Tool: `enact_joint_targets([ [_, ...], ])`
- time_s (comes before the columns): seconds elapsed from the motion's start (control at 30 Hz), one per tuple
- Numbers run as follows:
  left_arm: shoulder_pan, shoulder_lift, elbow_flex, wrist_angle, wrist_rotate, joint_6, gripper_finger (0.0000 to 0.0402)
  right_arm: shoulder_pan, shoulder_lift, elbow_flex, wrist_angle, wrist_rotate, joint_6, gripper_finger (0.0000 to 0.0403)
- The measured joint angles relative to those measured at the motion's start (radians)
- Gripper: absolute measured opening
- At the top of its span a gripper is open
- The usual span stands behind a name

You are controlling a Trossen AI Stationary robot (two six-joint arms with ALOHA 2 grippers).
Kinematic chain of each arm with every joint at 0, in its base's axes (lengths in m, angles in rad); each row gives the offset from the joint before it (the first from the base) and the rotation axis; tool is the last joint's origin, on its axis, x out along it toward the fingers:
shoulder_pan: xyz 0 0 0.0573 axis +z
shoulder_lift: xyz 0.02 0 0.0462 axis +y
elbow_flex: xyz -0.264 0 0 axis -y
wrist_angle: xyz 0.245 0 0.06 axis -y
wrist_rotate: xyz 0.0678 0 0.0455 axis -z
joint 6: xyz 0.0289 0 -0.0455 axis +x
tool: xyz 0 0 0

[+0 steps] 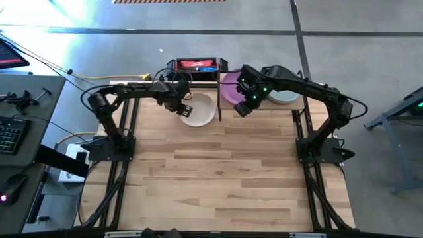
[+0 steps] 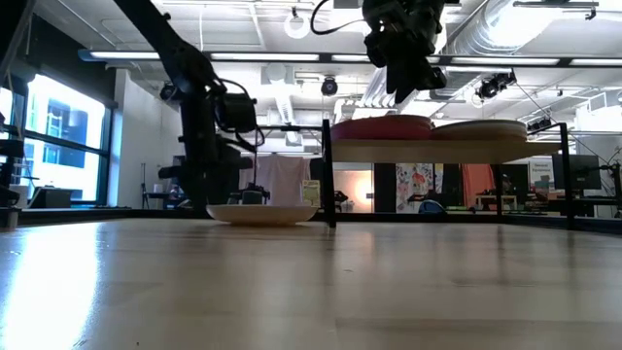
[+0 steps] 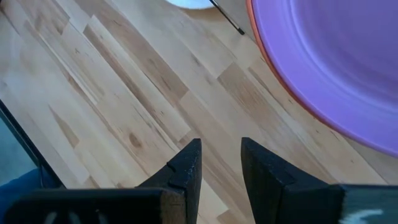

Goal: Place and stack plates onto a shelf
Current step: Stack the white plate on top of the purple plate on the shelf

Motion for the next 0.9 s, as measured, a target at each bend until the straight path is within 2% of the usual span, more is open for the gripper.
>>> enact_joint_targets([
  [0.3, -0.002, 0.049, 0.003, 0.011, 0.002, 0.032, 0.0119, 0.0, 0.0, 0.0, -0.001, 0.0, -0.008, 0.0092],
  [0.67, -0.003, 0.038, 0.004, 0.021, 0.003, 0.058, 0.0027, 0.0, 0.0, 0.001, 0.0, 0.0, -0.019, 0.0092],
  [0.9, -0.003, 0.034, 0.004, 0.02, 0.004, 0.064, 0.0015, 0.0, 0.0, 0.001, 0.0, 0.0, -0.02, 0.0092],
])
